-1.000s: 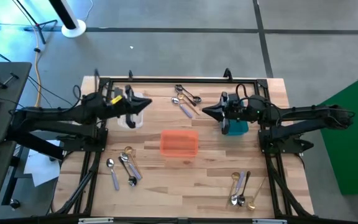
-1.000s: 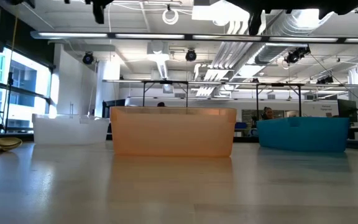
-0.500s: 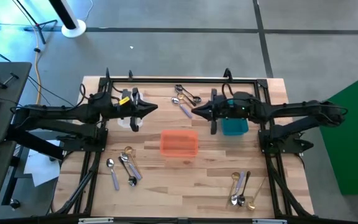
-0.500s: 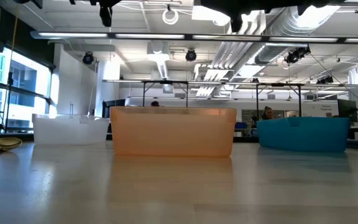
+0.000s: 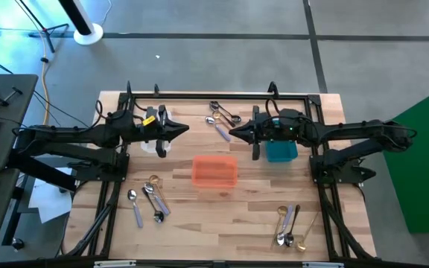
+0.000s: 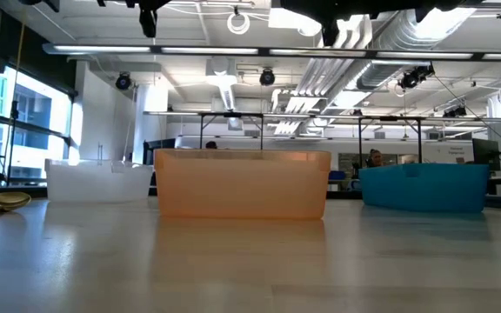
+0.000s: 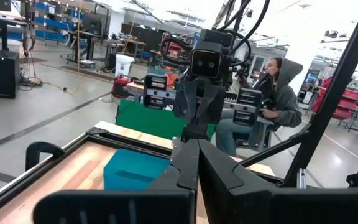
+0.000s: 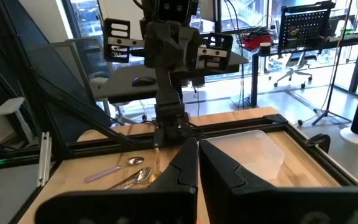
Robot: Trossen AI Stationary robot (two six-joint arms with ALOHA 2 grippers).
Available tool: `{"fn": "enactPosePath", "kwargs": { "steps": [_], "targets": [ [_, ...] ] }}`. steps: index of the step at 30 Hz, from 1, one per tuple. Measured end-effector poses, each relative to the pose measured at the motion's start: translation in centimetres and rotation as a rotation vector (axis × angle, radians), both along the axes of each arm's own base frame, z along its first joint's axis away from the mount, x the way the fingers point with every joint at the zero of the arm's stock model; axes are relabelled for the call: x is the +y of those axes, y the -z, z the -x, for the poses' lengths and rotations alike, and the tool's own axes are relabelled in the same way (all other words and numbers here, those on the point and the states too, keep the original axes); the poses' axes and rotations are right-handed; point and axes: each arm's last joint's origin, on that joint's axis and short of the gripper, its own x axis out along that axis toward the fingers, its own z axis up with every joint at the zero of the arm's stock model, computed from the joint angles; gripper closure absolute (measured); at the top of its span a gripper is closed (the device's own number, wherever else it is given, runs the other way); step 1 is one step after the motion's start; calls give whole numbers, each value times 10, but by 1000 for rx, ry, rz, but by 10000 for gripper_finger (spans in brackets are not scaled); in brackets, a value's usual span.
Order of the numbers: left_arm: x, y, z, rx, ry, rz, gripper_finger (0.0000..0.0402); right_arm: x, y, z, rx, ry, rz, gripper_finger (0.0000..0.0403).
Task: Sort silverware by color (type)
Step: Put the top center black spoon into the white bin
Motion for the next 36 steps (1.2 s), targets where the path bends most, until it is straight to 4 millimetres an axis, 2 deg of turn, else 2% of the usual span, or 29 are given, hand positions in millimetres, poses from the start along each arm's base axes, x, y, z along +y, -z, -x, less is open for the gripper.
{"fn": "enactPosePath", "kwargs": {
  "steps": [13,16,20,23,27,32,36],
  "targets": [
    [0,0,0,0,0,0,401,0,0,0,0,3,-2,402],
    [0,0,0,0,0,0,401,-1,1,-1,2,19,-63,402],
    [0,0,0,0,0,-1,401,-14,-2,-15,140,106,-147,402],
    [0,0,0,1,-2,-1,401,-32,-1,-27,312,211,-160,402],
    [0,0,0,1,-2,-1,401,-70,19,-37,525,378,-232,402],
    [0,0,0,1,-5,-1,401,-123,56,-31,652,504,-485,402],
    [0,0,0,1,-15,-1,401,-149,78,-26,691,565,-597,402]
  ]
}}
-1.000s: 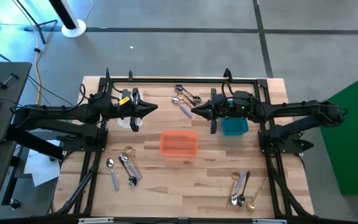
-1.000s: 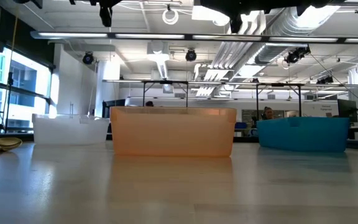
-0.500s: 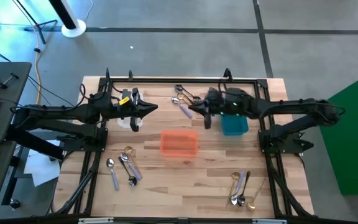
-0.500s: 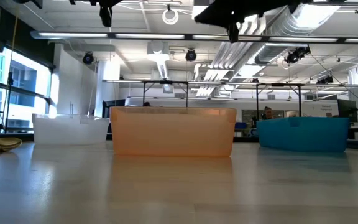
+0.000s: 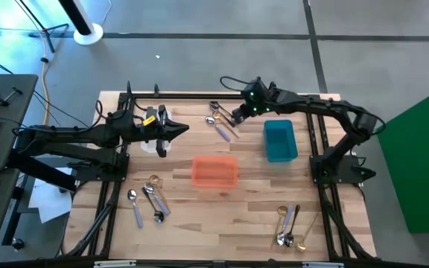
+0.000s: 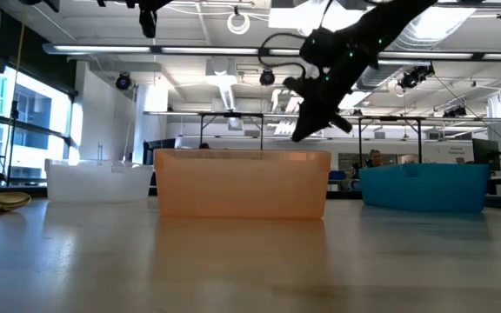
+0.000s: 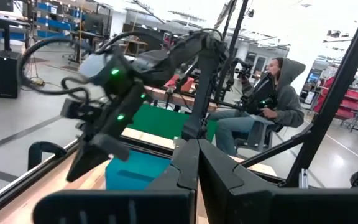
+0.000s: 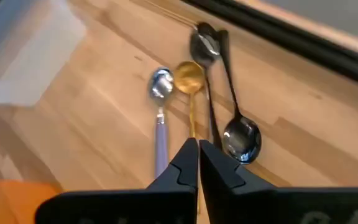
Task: Sort silverware by color (type)
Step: Put the top center black spoon into the white bin
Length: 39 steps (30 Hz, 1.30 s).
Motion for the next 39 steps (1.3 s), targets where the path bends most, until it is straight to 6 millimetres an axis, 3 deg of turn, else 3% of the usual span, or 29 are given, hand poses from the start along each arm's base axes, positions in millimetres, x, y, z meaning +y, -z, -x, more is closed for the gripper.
{"fn": "enactPosePath", "kwargs": {
  "steps": [7,11,16,19,30,39],
  "targets": [
    [1,0,0,0,-16,1,401,-26,37,3,45,201,-178,378],
    [1,0,0,0,-16,2,401,-35,54,4,60,259,-258,323],
    [1,0,0,0,-16,3,401,-42,65,6,68,296,-290,244],
    [1,0,0,0,-16,3,401,-44,68,5,59,296,-310,218],
    [0,0,0,0,-15,4,401,-57,75,-8,65,329,-376,210],
    [0,0,0,0,-15,3,401,-61,77,-2,98,350,-422,210]
  ]
}}
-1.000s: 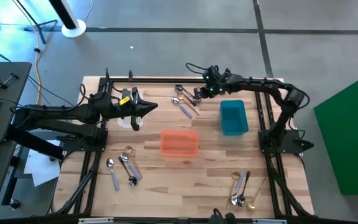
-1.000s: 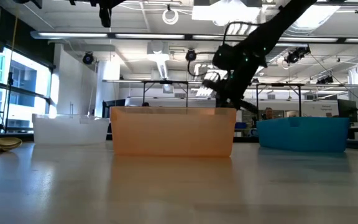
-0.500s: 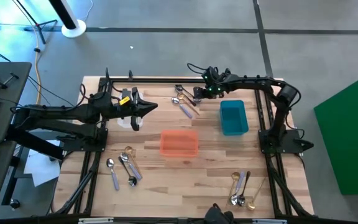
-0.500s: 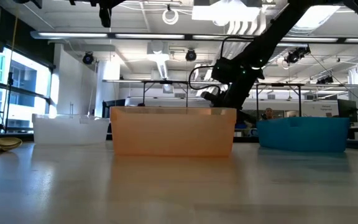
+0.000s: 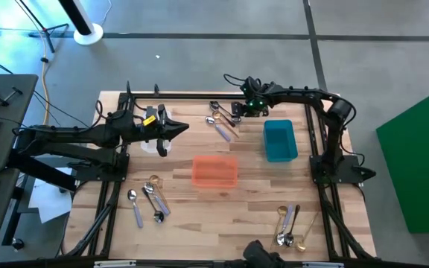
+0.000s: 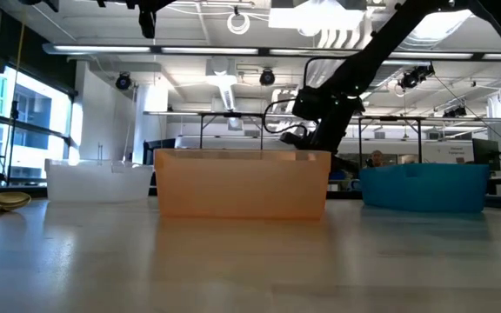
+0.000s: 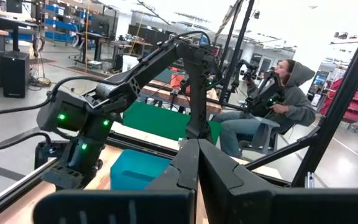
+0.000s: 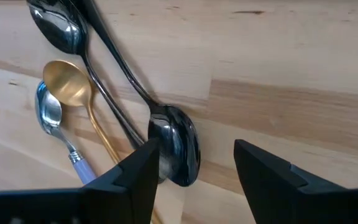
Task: Sort silverware by color (type)
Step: Put the top center black spoon into the white bin
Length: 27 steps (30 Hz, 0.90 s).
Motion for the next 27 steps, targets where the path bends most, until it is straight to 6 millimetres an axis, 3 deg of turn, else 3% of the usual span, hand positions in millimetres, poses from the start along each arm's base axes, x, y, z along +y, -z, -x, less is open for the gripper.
{"fn": "enactPosePath", "kwargs": {
  "steps": [27],
  "targets": [
    [-1,1,0,11,10,27,401,2,17,-8,-10,28,-63,212]
  ]
}}
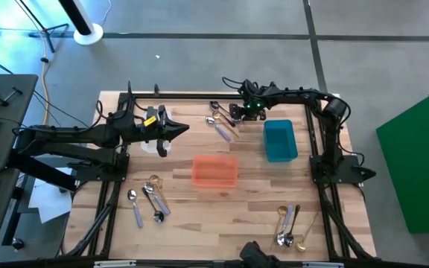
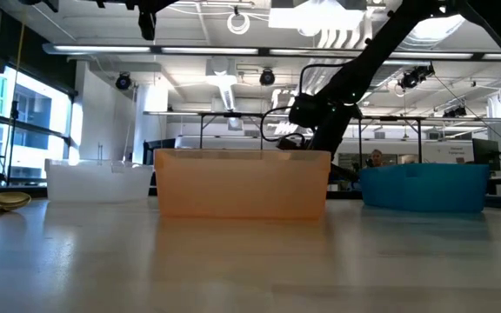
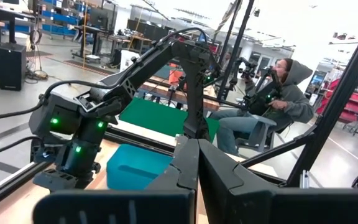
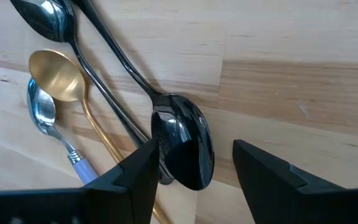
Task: Sort silverware by color (type)
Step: Put the top center black spoon into the white bin
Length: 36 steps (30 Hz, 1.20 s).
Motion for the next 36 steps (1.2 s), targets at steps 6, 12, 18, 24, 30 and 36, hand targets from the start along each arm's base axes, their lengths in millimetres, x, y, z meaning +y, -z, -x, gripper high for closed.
{"fn": "enactPosePath", "kwargs": {
  "steps": [6,12,18,24,30,36],
  "targets": [
    [0,0,0,0,0,0,401,3,1,-2,29,-3,26,259],
    [0,0,0,0,-1,-1,401,7,2,-3,73,-25,66,344],
    [0,0,0,0,-1,-1,401,9,2,-7,65,-68,108,397],
    [0,0,0,0,-1,-1,401,11,-4,-5,77,-88,133,401],
    [0,0,0,0,-2,-1,401,13,-14,-2,83,-125,161,402],
    [0,0,0,0,-2,-1,401,17,-36,2,56,-190,212,402]
  ]
}}
